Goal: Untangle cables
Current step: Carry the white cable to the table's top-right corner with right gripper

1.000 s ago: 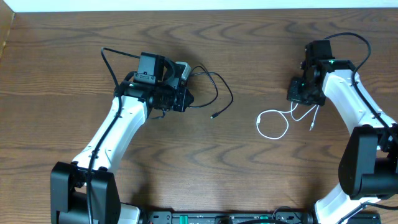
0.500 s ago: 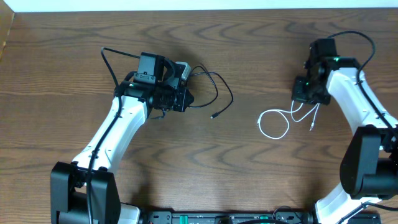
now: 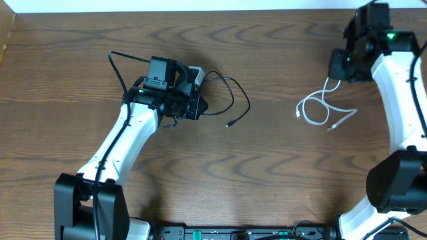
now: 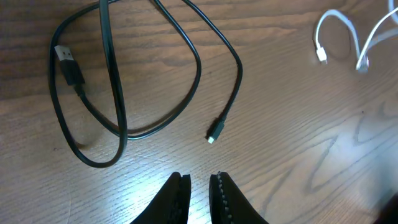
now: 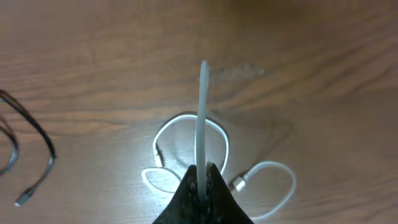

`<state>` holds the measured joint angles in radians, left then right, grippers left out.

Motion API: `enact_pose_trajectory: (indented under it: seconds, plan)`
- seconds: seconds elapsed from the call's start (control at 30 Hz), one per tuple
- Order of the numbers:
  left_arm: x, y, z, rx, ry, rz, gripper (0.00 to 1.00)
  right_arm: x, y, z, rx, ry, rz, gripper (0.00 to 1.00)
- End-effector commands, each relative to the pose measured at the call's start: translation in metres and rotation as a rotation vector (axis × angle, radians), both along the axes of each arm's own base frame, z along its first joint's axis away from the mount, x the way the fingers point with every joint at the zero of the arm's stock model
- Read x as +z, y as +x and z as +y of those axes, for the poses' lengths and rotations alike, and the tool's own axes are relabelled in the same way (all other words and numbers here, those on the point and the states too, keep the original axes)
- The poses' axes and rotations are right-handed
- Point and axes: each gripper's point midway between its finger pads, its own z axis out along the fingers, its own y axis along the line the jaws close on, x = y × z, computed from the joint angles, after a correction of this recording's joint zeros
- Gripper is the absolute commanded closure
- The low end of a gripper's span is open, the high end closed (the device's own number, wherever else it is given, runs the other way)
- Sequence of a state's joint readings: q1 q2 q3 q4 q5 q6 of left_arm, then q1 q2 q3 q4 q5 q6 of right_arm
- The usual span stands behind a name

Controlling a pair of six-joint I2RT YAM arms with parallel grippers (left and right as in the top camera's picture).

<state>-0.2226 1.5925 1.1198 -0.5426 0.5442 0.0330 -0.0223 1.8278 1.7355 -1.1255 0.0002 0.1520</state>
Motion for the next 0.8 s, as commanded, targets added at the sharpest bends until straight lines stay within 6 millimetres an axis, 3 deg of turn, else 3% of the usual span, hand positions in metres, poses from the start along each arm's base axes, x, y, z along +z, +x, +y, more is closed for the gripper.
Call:
enact_pose_trajectory:
  seconds: [0.0,0.23,0.53,0.77]
  plan:
    - [0.000,-0.001,0.001,0.004,0.004,0.002,0.83,0.033,0.006,-0.006,0.029,-0.027,-0.072,0.99]
    - [0.000,-0.001,0.000,0.003,-0.003,0.004,0.83,0.056,0.012,-0.008,0.024,-0.020,-0.123,0.99]
    - [0.003,0.001,-0.002,-0.003,-0.017,-0.008,0.84,0.062,0.016,-0.003,0.092,0.038,-0.153,0.99]
    - [0.011,0.005,-0.012,-0.030,-0.059,-0.047,0.83,0.080,0.043,-0.008,0.091,0.019,-0.284,0.99]
